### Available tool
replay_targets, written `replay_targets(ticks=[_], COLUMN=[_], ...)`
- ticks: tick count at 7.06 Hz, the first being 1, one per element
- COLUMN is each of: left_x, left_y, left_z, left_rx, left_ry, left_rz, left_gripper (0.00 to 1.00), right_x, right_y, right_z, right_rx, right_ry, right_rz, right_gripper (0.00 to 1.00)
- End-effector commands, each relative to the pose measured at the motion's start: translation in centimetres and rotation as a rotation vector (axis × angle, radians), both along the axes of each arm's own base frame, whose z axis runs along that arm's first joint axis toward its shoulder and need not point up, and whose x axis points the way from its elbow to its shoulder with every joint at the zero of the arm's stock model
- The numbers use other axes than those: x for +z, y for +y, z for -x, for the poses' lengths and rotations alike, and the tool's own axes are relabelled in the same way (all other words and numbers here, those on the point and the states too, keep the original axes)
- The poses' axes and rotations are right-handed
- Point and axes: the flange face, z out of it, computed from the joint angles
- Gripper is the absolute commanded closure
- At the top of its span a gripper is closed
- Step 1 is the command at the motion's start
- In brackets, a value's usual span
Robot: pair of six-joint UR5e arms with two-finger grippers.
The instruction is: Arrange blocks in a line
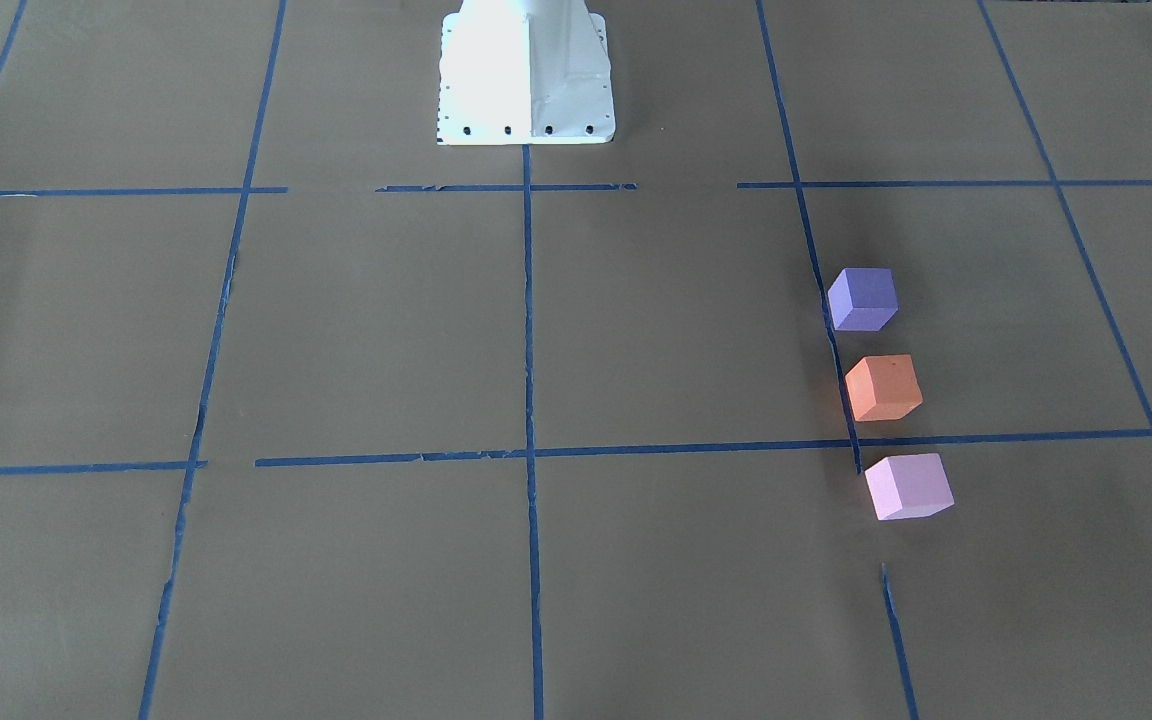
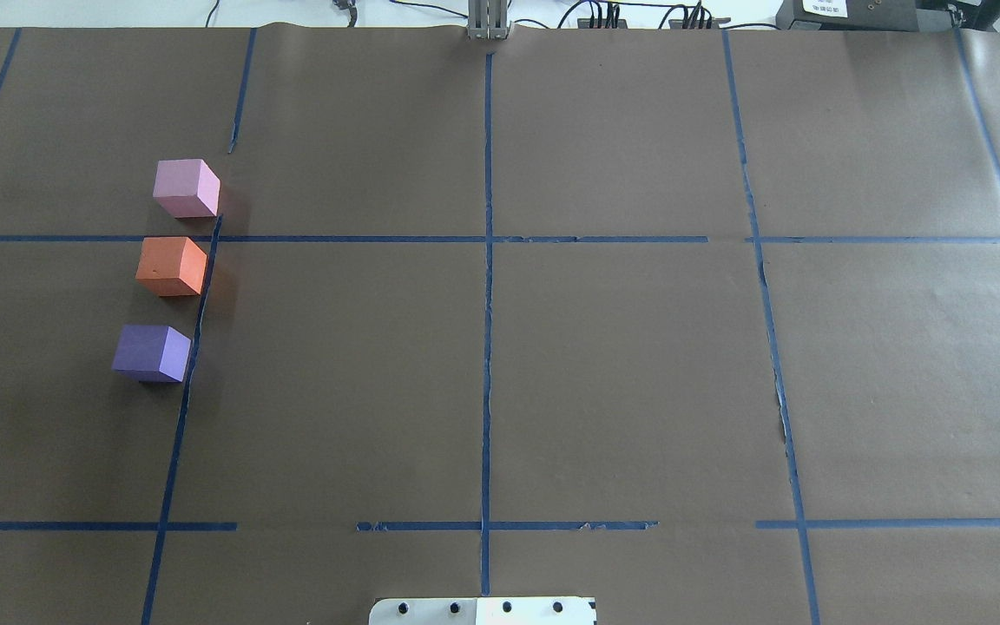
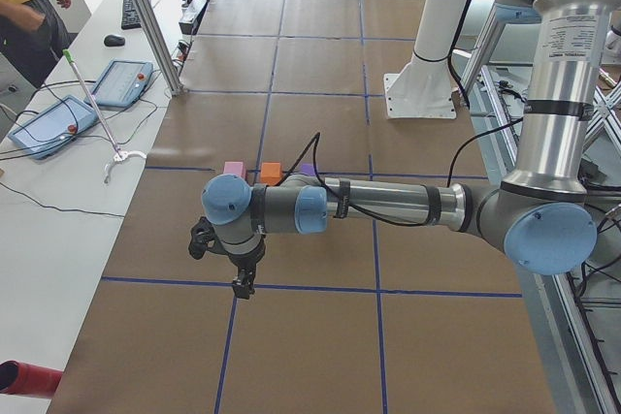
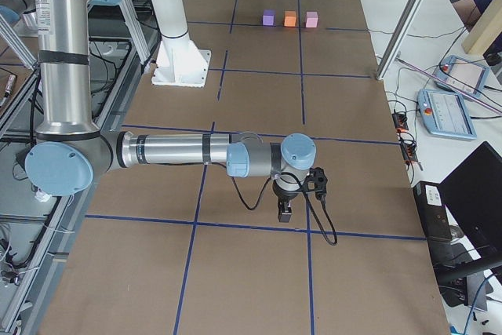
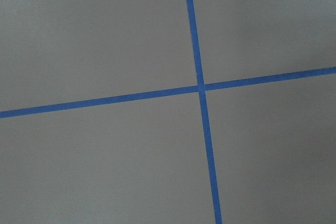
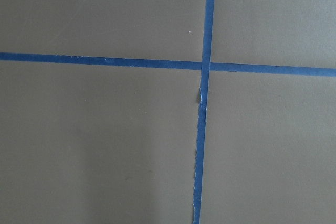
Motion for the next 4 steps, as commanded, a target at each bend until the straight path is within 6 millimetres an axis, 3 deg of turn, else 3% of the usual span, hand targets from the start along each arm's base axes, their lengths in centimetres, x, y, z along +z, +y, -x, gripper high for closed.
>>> replay_targets(ticks=[1,4], left_x=[-0.47,-0.25], left_y=[-0.12,-0.03], left_z=[-0.1,-0.12], left_rx=[-0.004,-0.003], left_ry=[0.019,0.021], left_rz=[0.011,0.008], left_gripper=[0.0,0.0], right_x=[0.02,0.0], right_y=[0.01,0.0], right_z=[0.0,0.0], right_rx=[0.0,0.0], right_ry=[0.0,0.0], right_rz=[0.001,0.0], right_gripper=[0.0,0.0])
